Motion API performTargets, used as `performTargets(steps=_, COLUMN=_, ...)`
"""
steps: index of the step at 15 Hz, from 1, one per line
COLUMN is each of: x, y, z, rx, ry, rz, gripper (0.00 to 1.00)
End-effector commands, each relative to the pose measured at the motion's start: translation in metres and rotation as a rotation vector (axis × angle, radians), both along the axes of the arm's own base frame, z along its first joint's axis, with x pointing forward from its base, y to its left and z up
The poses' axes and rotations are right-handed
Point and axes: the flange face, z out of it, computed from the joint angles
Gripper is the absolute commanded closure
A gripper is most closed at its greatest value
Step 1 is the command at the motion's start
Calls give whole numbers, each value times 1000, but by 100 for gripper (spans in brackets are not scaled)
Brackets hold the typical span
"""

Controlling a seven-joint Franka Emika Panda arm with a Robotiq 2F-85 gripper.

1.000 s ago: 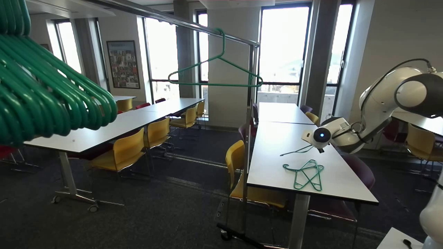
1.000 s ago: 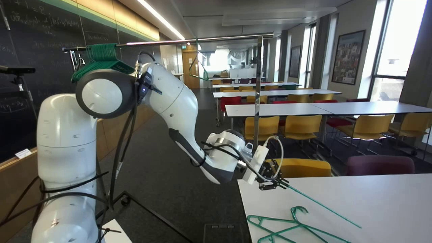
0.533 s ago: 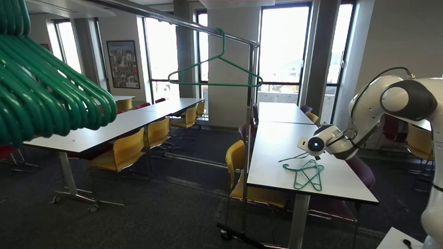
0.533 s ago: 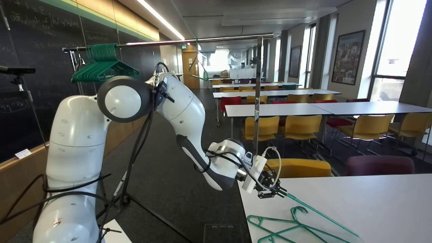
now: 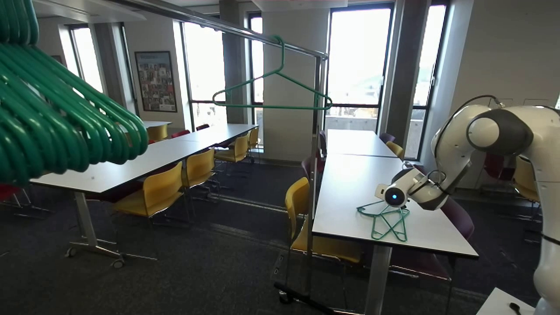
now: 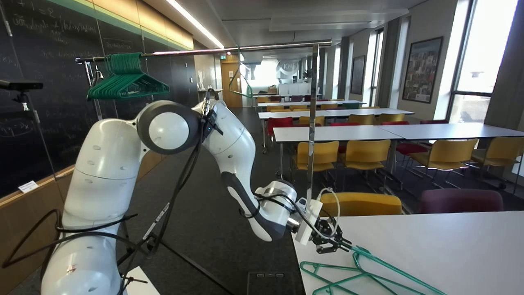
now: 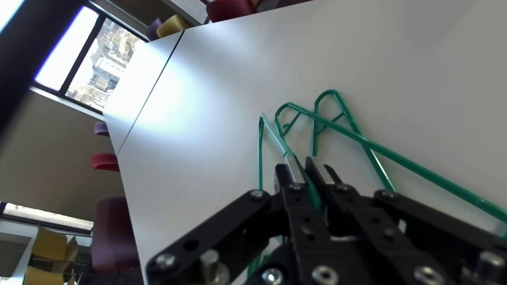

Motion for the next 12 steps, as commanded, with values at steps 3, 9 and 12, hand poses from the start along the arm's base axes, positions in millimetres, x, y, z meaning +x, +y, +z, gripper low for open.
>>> performTargets(steps=3, x=0, y=-5, z=-32, rx=0, ry=136, rz=31, gripper=98)
performTargets(steps=9, x=-11, y=-9, z=-54, rx=42, ry=383, rz=63, gripper=65)
performTargets(steps=12, x=-16, y=-14, z=-64, rx=112, ry=510, rz=56, gripper=56)
